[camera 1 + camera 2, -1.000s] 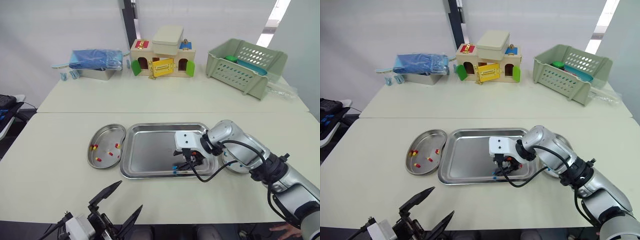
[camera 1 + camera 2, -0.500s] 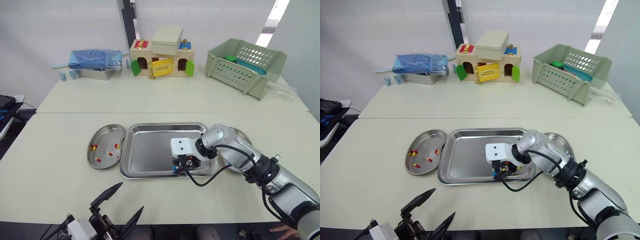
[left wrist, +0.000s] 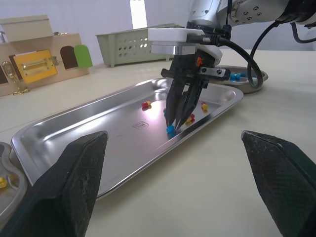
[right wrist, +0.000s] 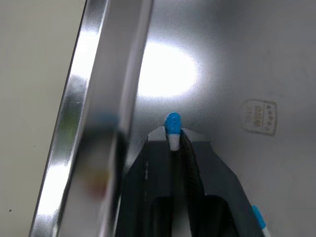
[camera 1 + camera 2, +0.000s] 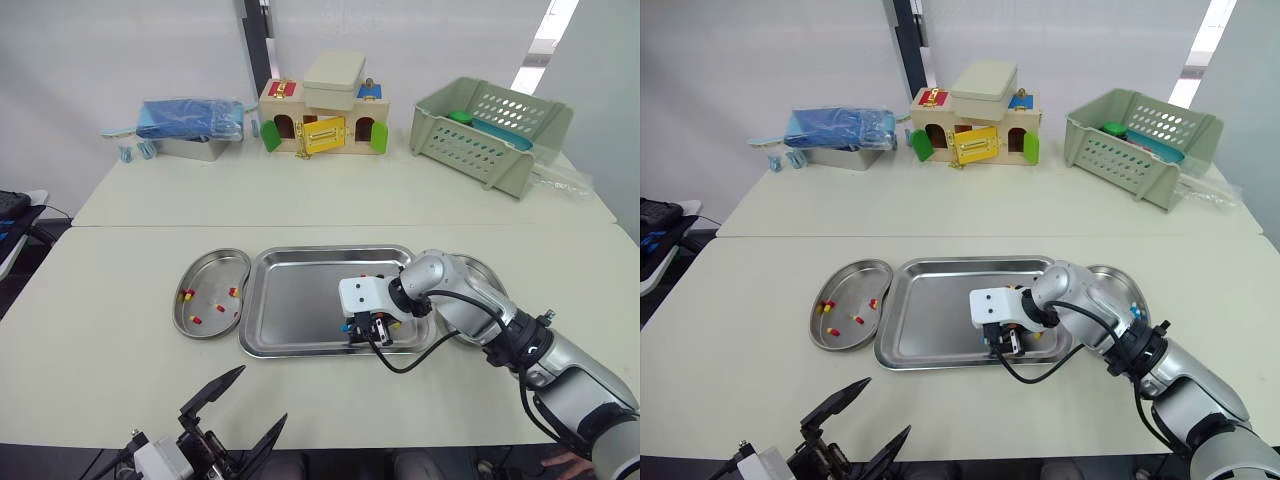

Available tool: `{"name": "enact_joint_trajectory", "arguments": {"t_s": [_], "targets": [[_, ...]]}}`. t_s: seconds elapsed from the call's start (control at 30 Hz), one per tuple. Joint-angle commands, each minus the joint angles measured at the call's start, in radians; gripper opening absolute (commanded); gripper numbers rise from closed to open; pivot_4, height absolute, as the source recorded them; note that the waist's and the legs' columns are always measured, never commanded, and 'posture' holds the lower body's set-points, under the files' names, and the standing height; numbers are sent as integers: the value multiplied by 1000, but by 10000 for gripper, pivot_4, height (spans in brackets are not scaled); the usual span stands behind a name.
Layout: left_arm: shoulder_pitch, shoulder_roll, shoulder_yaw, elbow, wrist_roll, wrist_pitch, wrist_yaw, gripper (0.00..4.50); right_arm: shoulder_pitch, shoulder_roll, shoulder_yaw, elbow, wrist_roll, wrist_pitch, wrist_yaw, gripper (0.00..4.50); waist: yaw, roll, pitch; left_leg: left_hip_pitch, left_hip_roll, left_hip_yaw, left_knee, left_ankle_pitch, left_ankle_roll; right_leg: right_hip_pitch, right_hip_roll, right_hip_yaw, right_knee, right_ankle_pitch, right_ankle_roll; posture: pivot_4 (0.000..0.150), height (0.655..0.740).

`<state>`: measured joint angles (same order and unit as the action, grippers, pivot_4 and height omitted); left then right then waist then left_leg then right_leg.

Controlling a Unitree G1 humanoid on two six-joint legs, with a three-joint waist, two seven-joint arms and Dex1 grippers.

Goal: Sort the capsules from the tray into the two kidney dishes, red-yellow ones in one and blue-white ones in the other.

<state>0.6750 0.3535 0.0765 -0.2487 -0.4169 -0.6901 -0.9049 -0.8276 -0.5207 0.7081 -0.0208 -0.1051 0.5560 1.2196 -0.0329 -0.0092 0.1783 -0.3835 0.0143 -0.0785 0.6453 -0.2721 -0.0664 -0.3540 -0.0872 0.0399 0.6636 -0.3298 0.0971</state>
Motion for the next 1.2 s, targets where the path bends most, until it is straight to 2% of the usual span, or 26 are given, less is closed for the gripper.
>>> {"name": "enact_joint_trajectory", "arguments": {"t_s": [0.03, 0.23, 0.4, 0.57, 0.77, 1.0, 1.2], "targets": [[8, 11, 0, 2, -12, -26, 2, 45000, 15, 8, -3, 0, -8, -1, 9, 322, 0, 0, 0, 0, 0, 0, 0, 0, 0, 0, 0, 0, 0, 0, 0, 1500, 7400], [3, 19, 2, 13, -20, -29, -3, 45000, 20, 17, -25, 5, 2, -8, 10, 322, 0, 0, 0, 0, 0, 0, 0, 0, 0, 0, 0, 0, 0, 0, 0, 1500, 7400], [-5, 49, -4, 11, -39, -24, -25, 45000, 60, -3, -162, -46, 118, -33, 33, 322, 0, 0, 0, 0, 0, 0, 0, 0, 0, 0, 0, 0, 0, 0, 0, 1500, 7400], [-57, 100, -33, 22, -67, -10, -87, 45000, 176, -152, -362, -147, 253, -23, 81, 322, 8, -1, 1, -1, 0, 0, 0, 0, 0, 1, 0, -1, -1, 0, 0, 1500, 7400], [-173, 128, -92, 62, -100, 31, -166, 45000, 356, -361, -609, -139, 333, -35, 75, 322, 6, -2, 1, 0, 0, 0, 0, 0, 0, 1, 0, 0, 0, 0, 0, 1500, 7400], [-263, 130, -130, 104, -124, 68, -234, 45000, 484, -454, -721, -86, 328, -58, 12, 322, -6, -2, 1, 1, 0, 1, 0, 0, 0, 1, 0, 1, 0, 0, 0, 1500, 7400], [-282, 125, -127, 115, -130, 80, -256, 45000, 526, -475, -713, -72, 318, -54, -13, 322, -2, -2, 1, 1, 0, 1, 0, 0, 0, 1, 0, 1, 0, 0, 0, 1500, 7400]]}}
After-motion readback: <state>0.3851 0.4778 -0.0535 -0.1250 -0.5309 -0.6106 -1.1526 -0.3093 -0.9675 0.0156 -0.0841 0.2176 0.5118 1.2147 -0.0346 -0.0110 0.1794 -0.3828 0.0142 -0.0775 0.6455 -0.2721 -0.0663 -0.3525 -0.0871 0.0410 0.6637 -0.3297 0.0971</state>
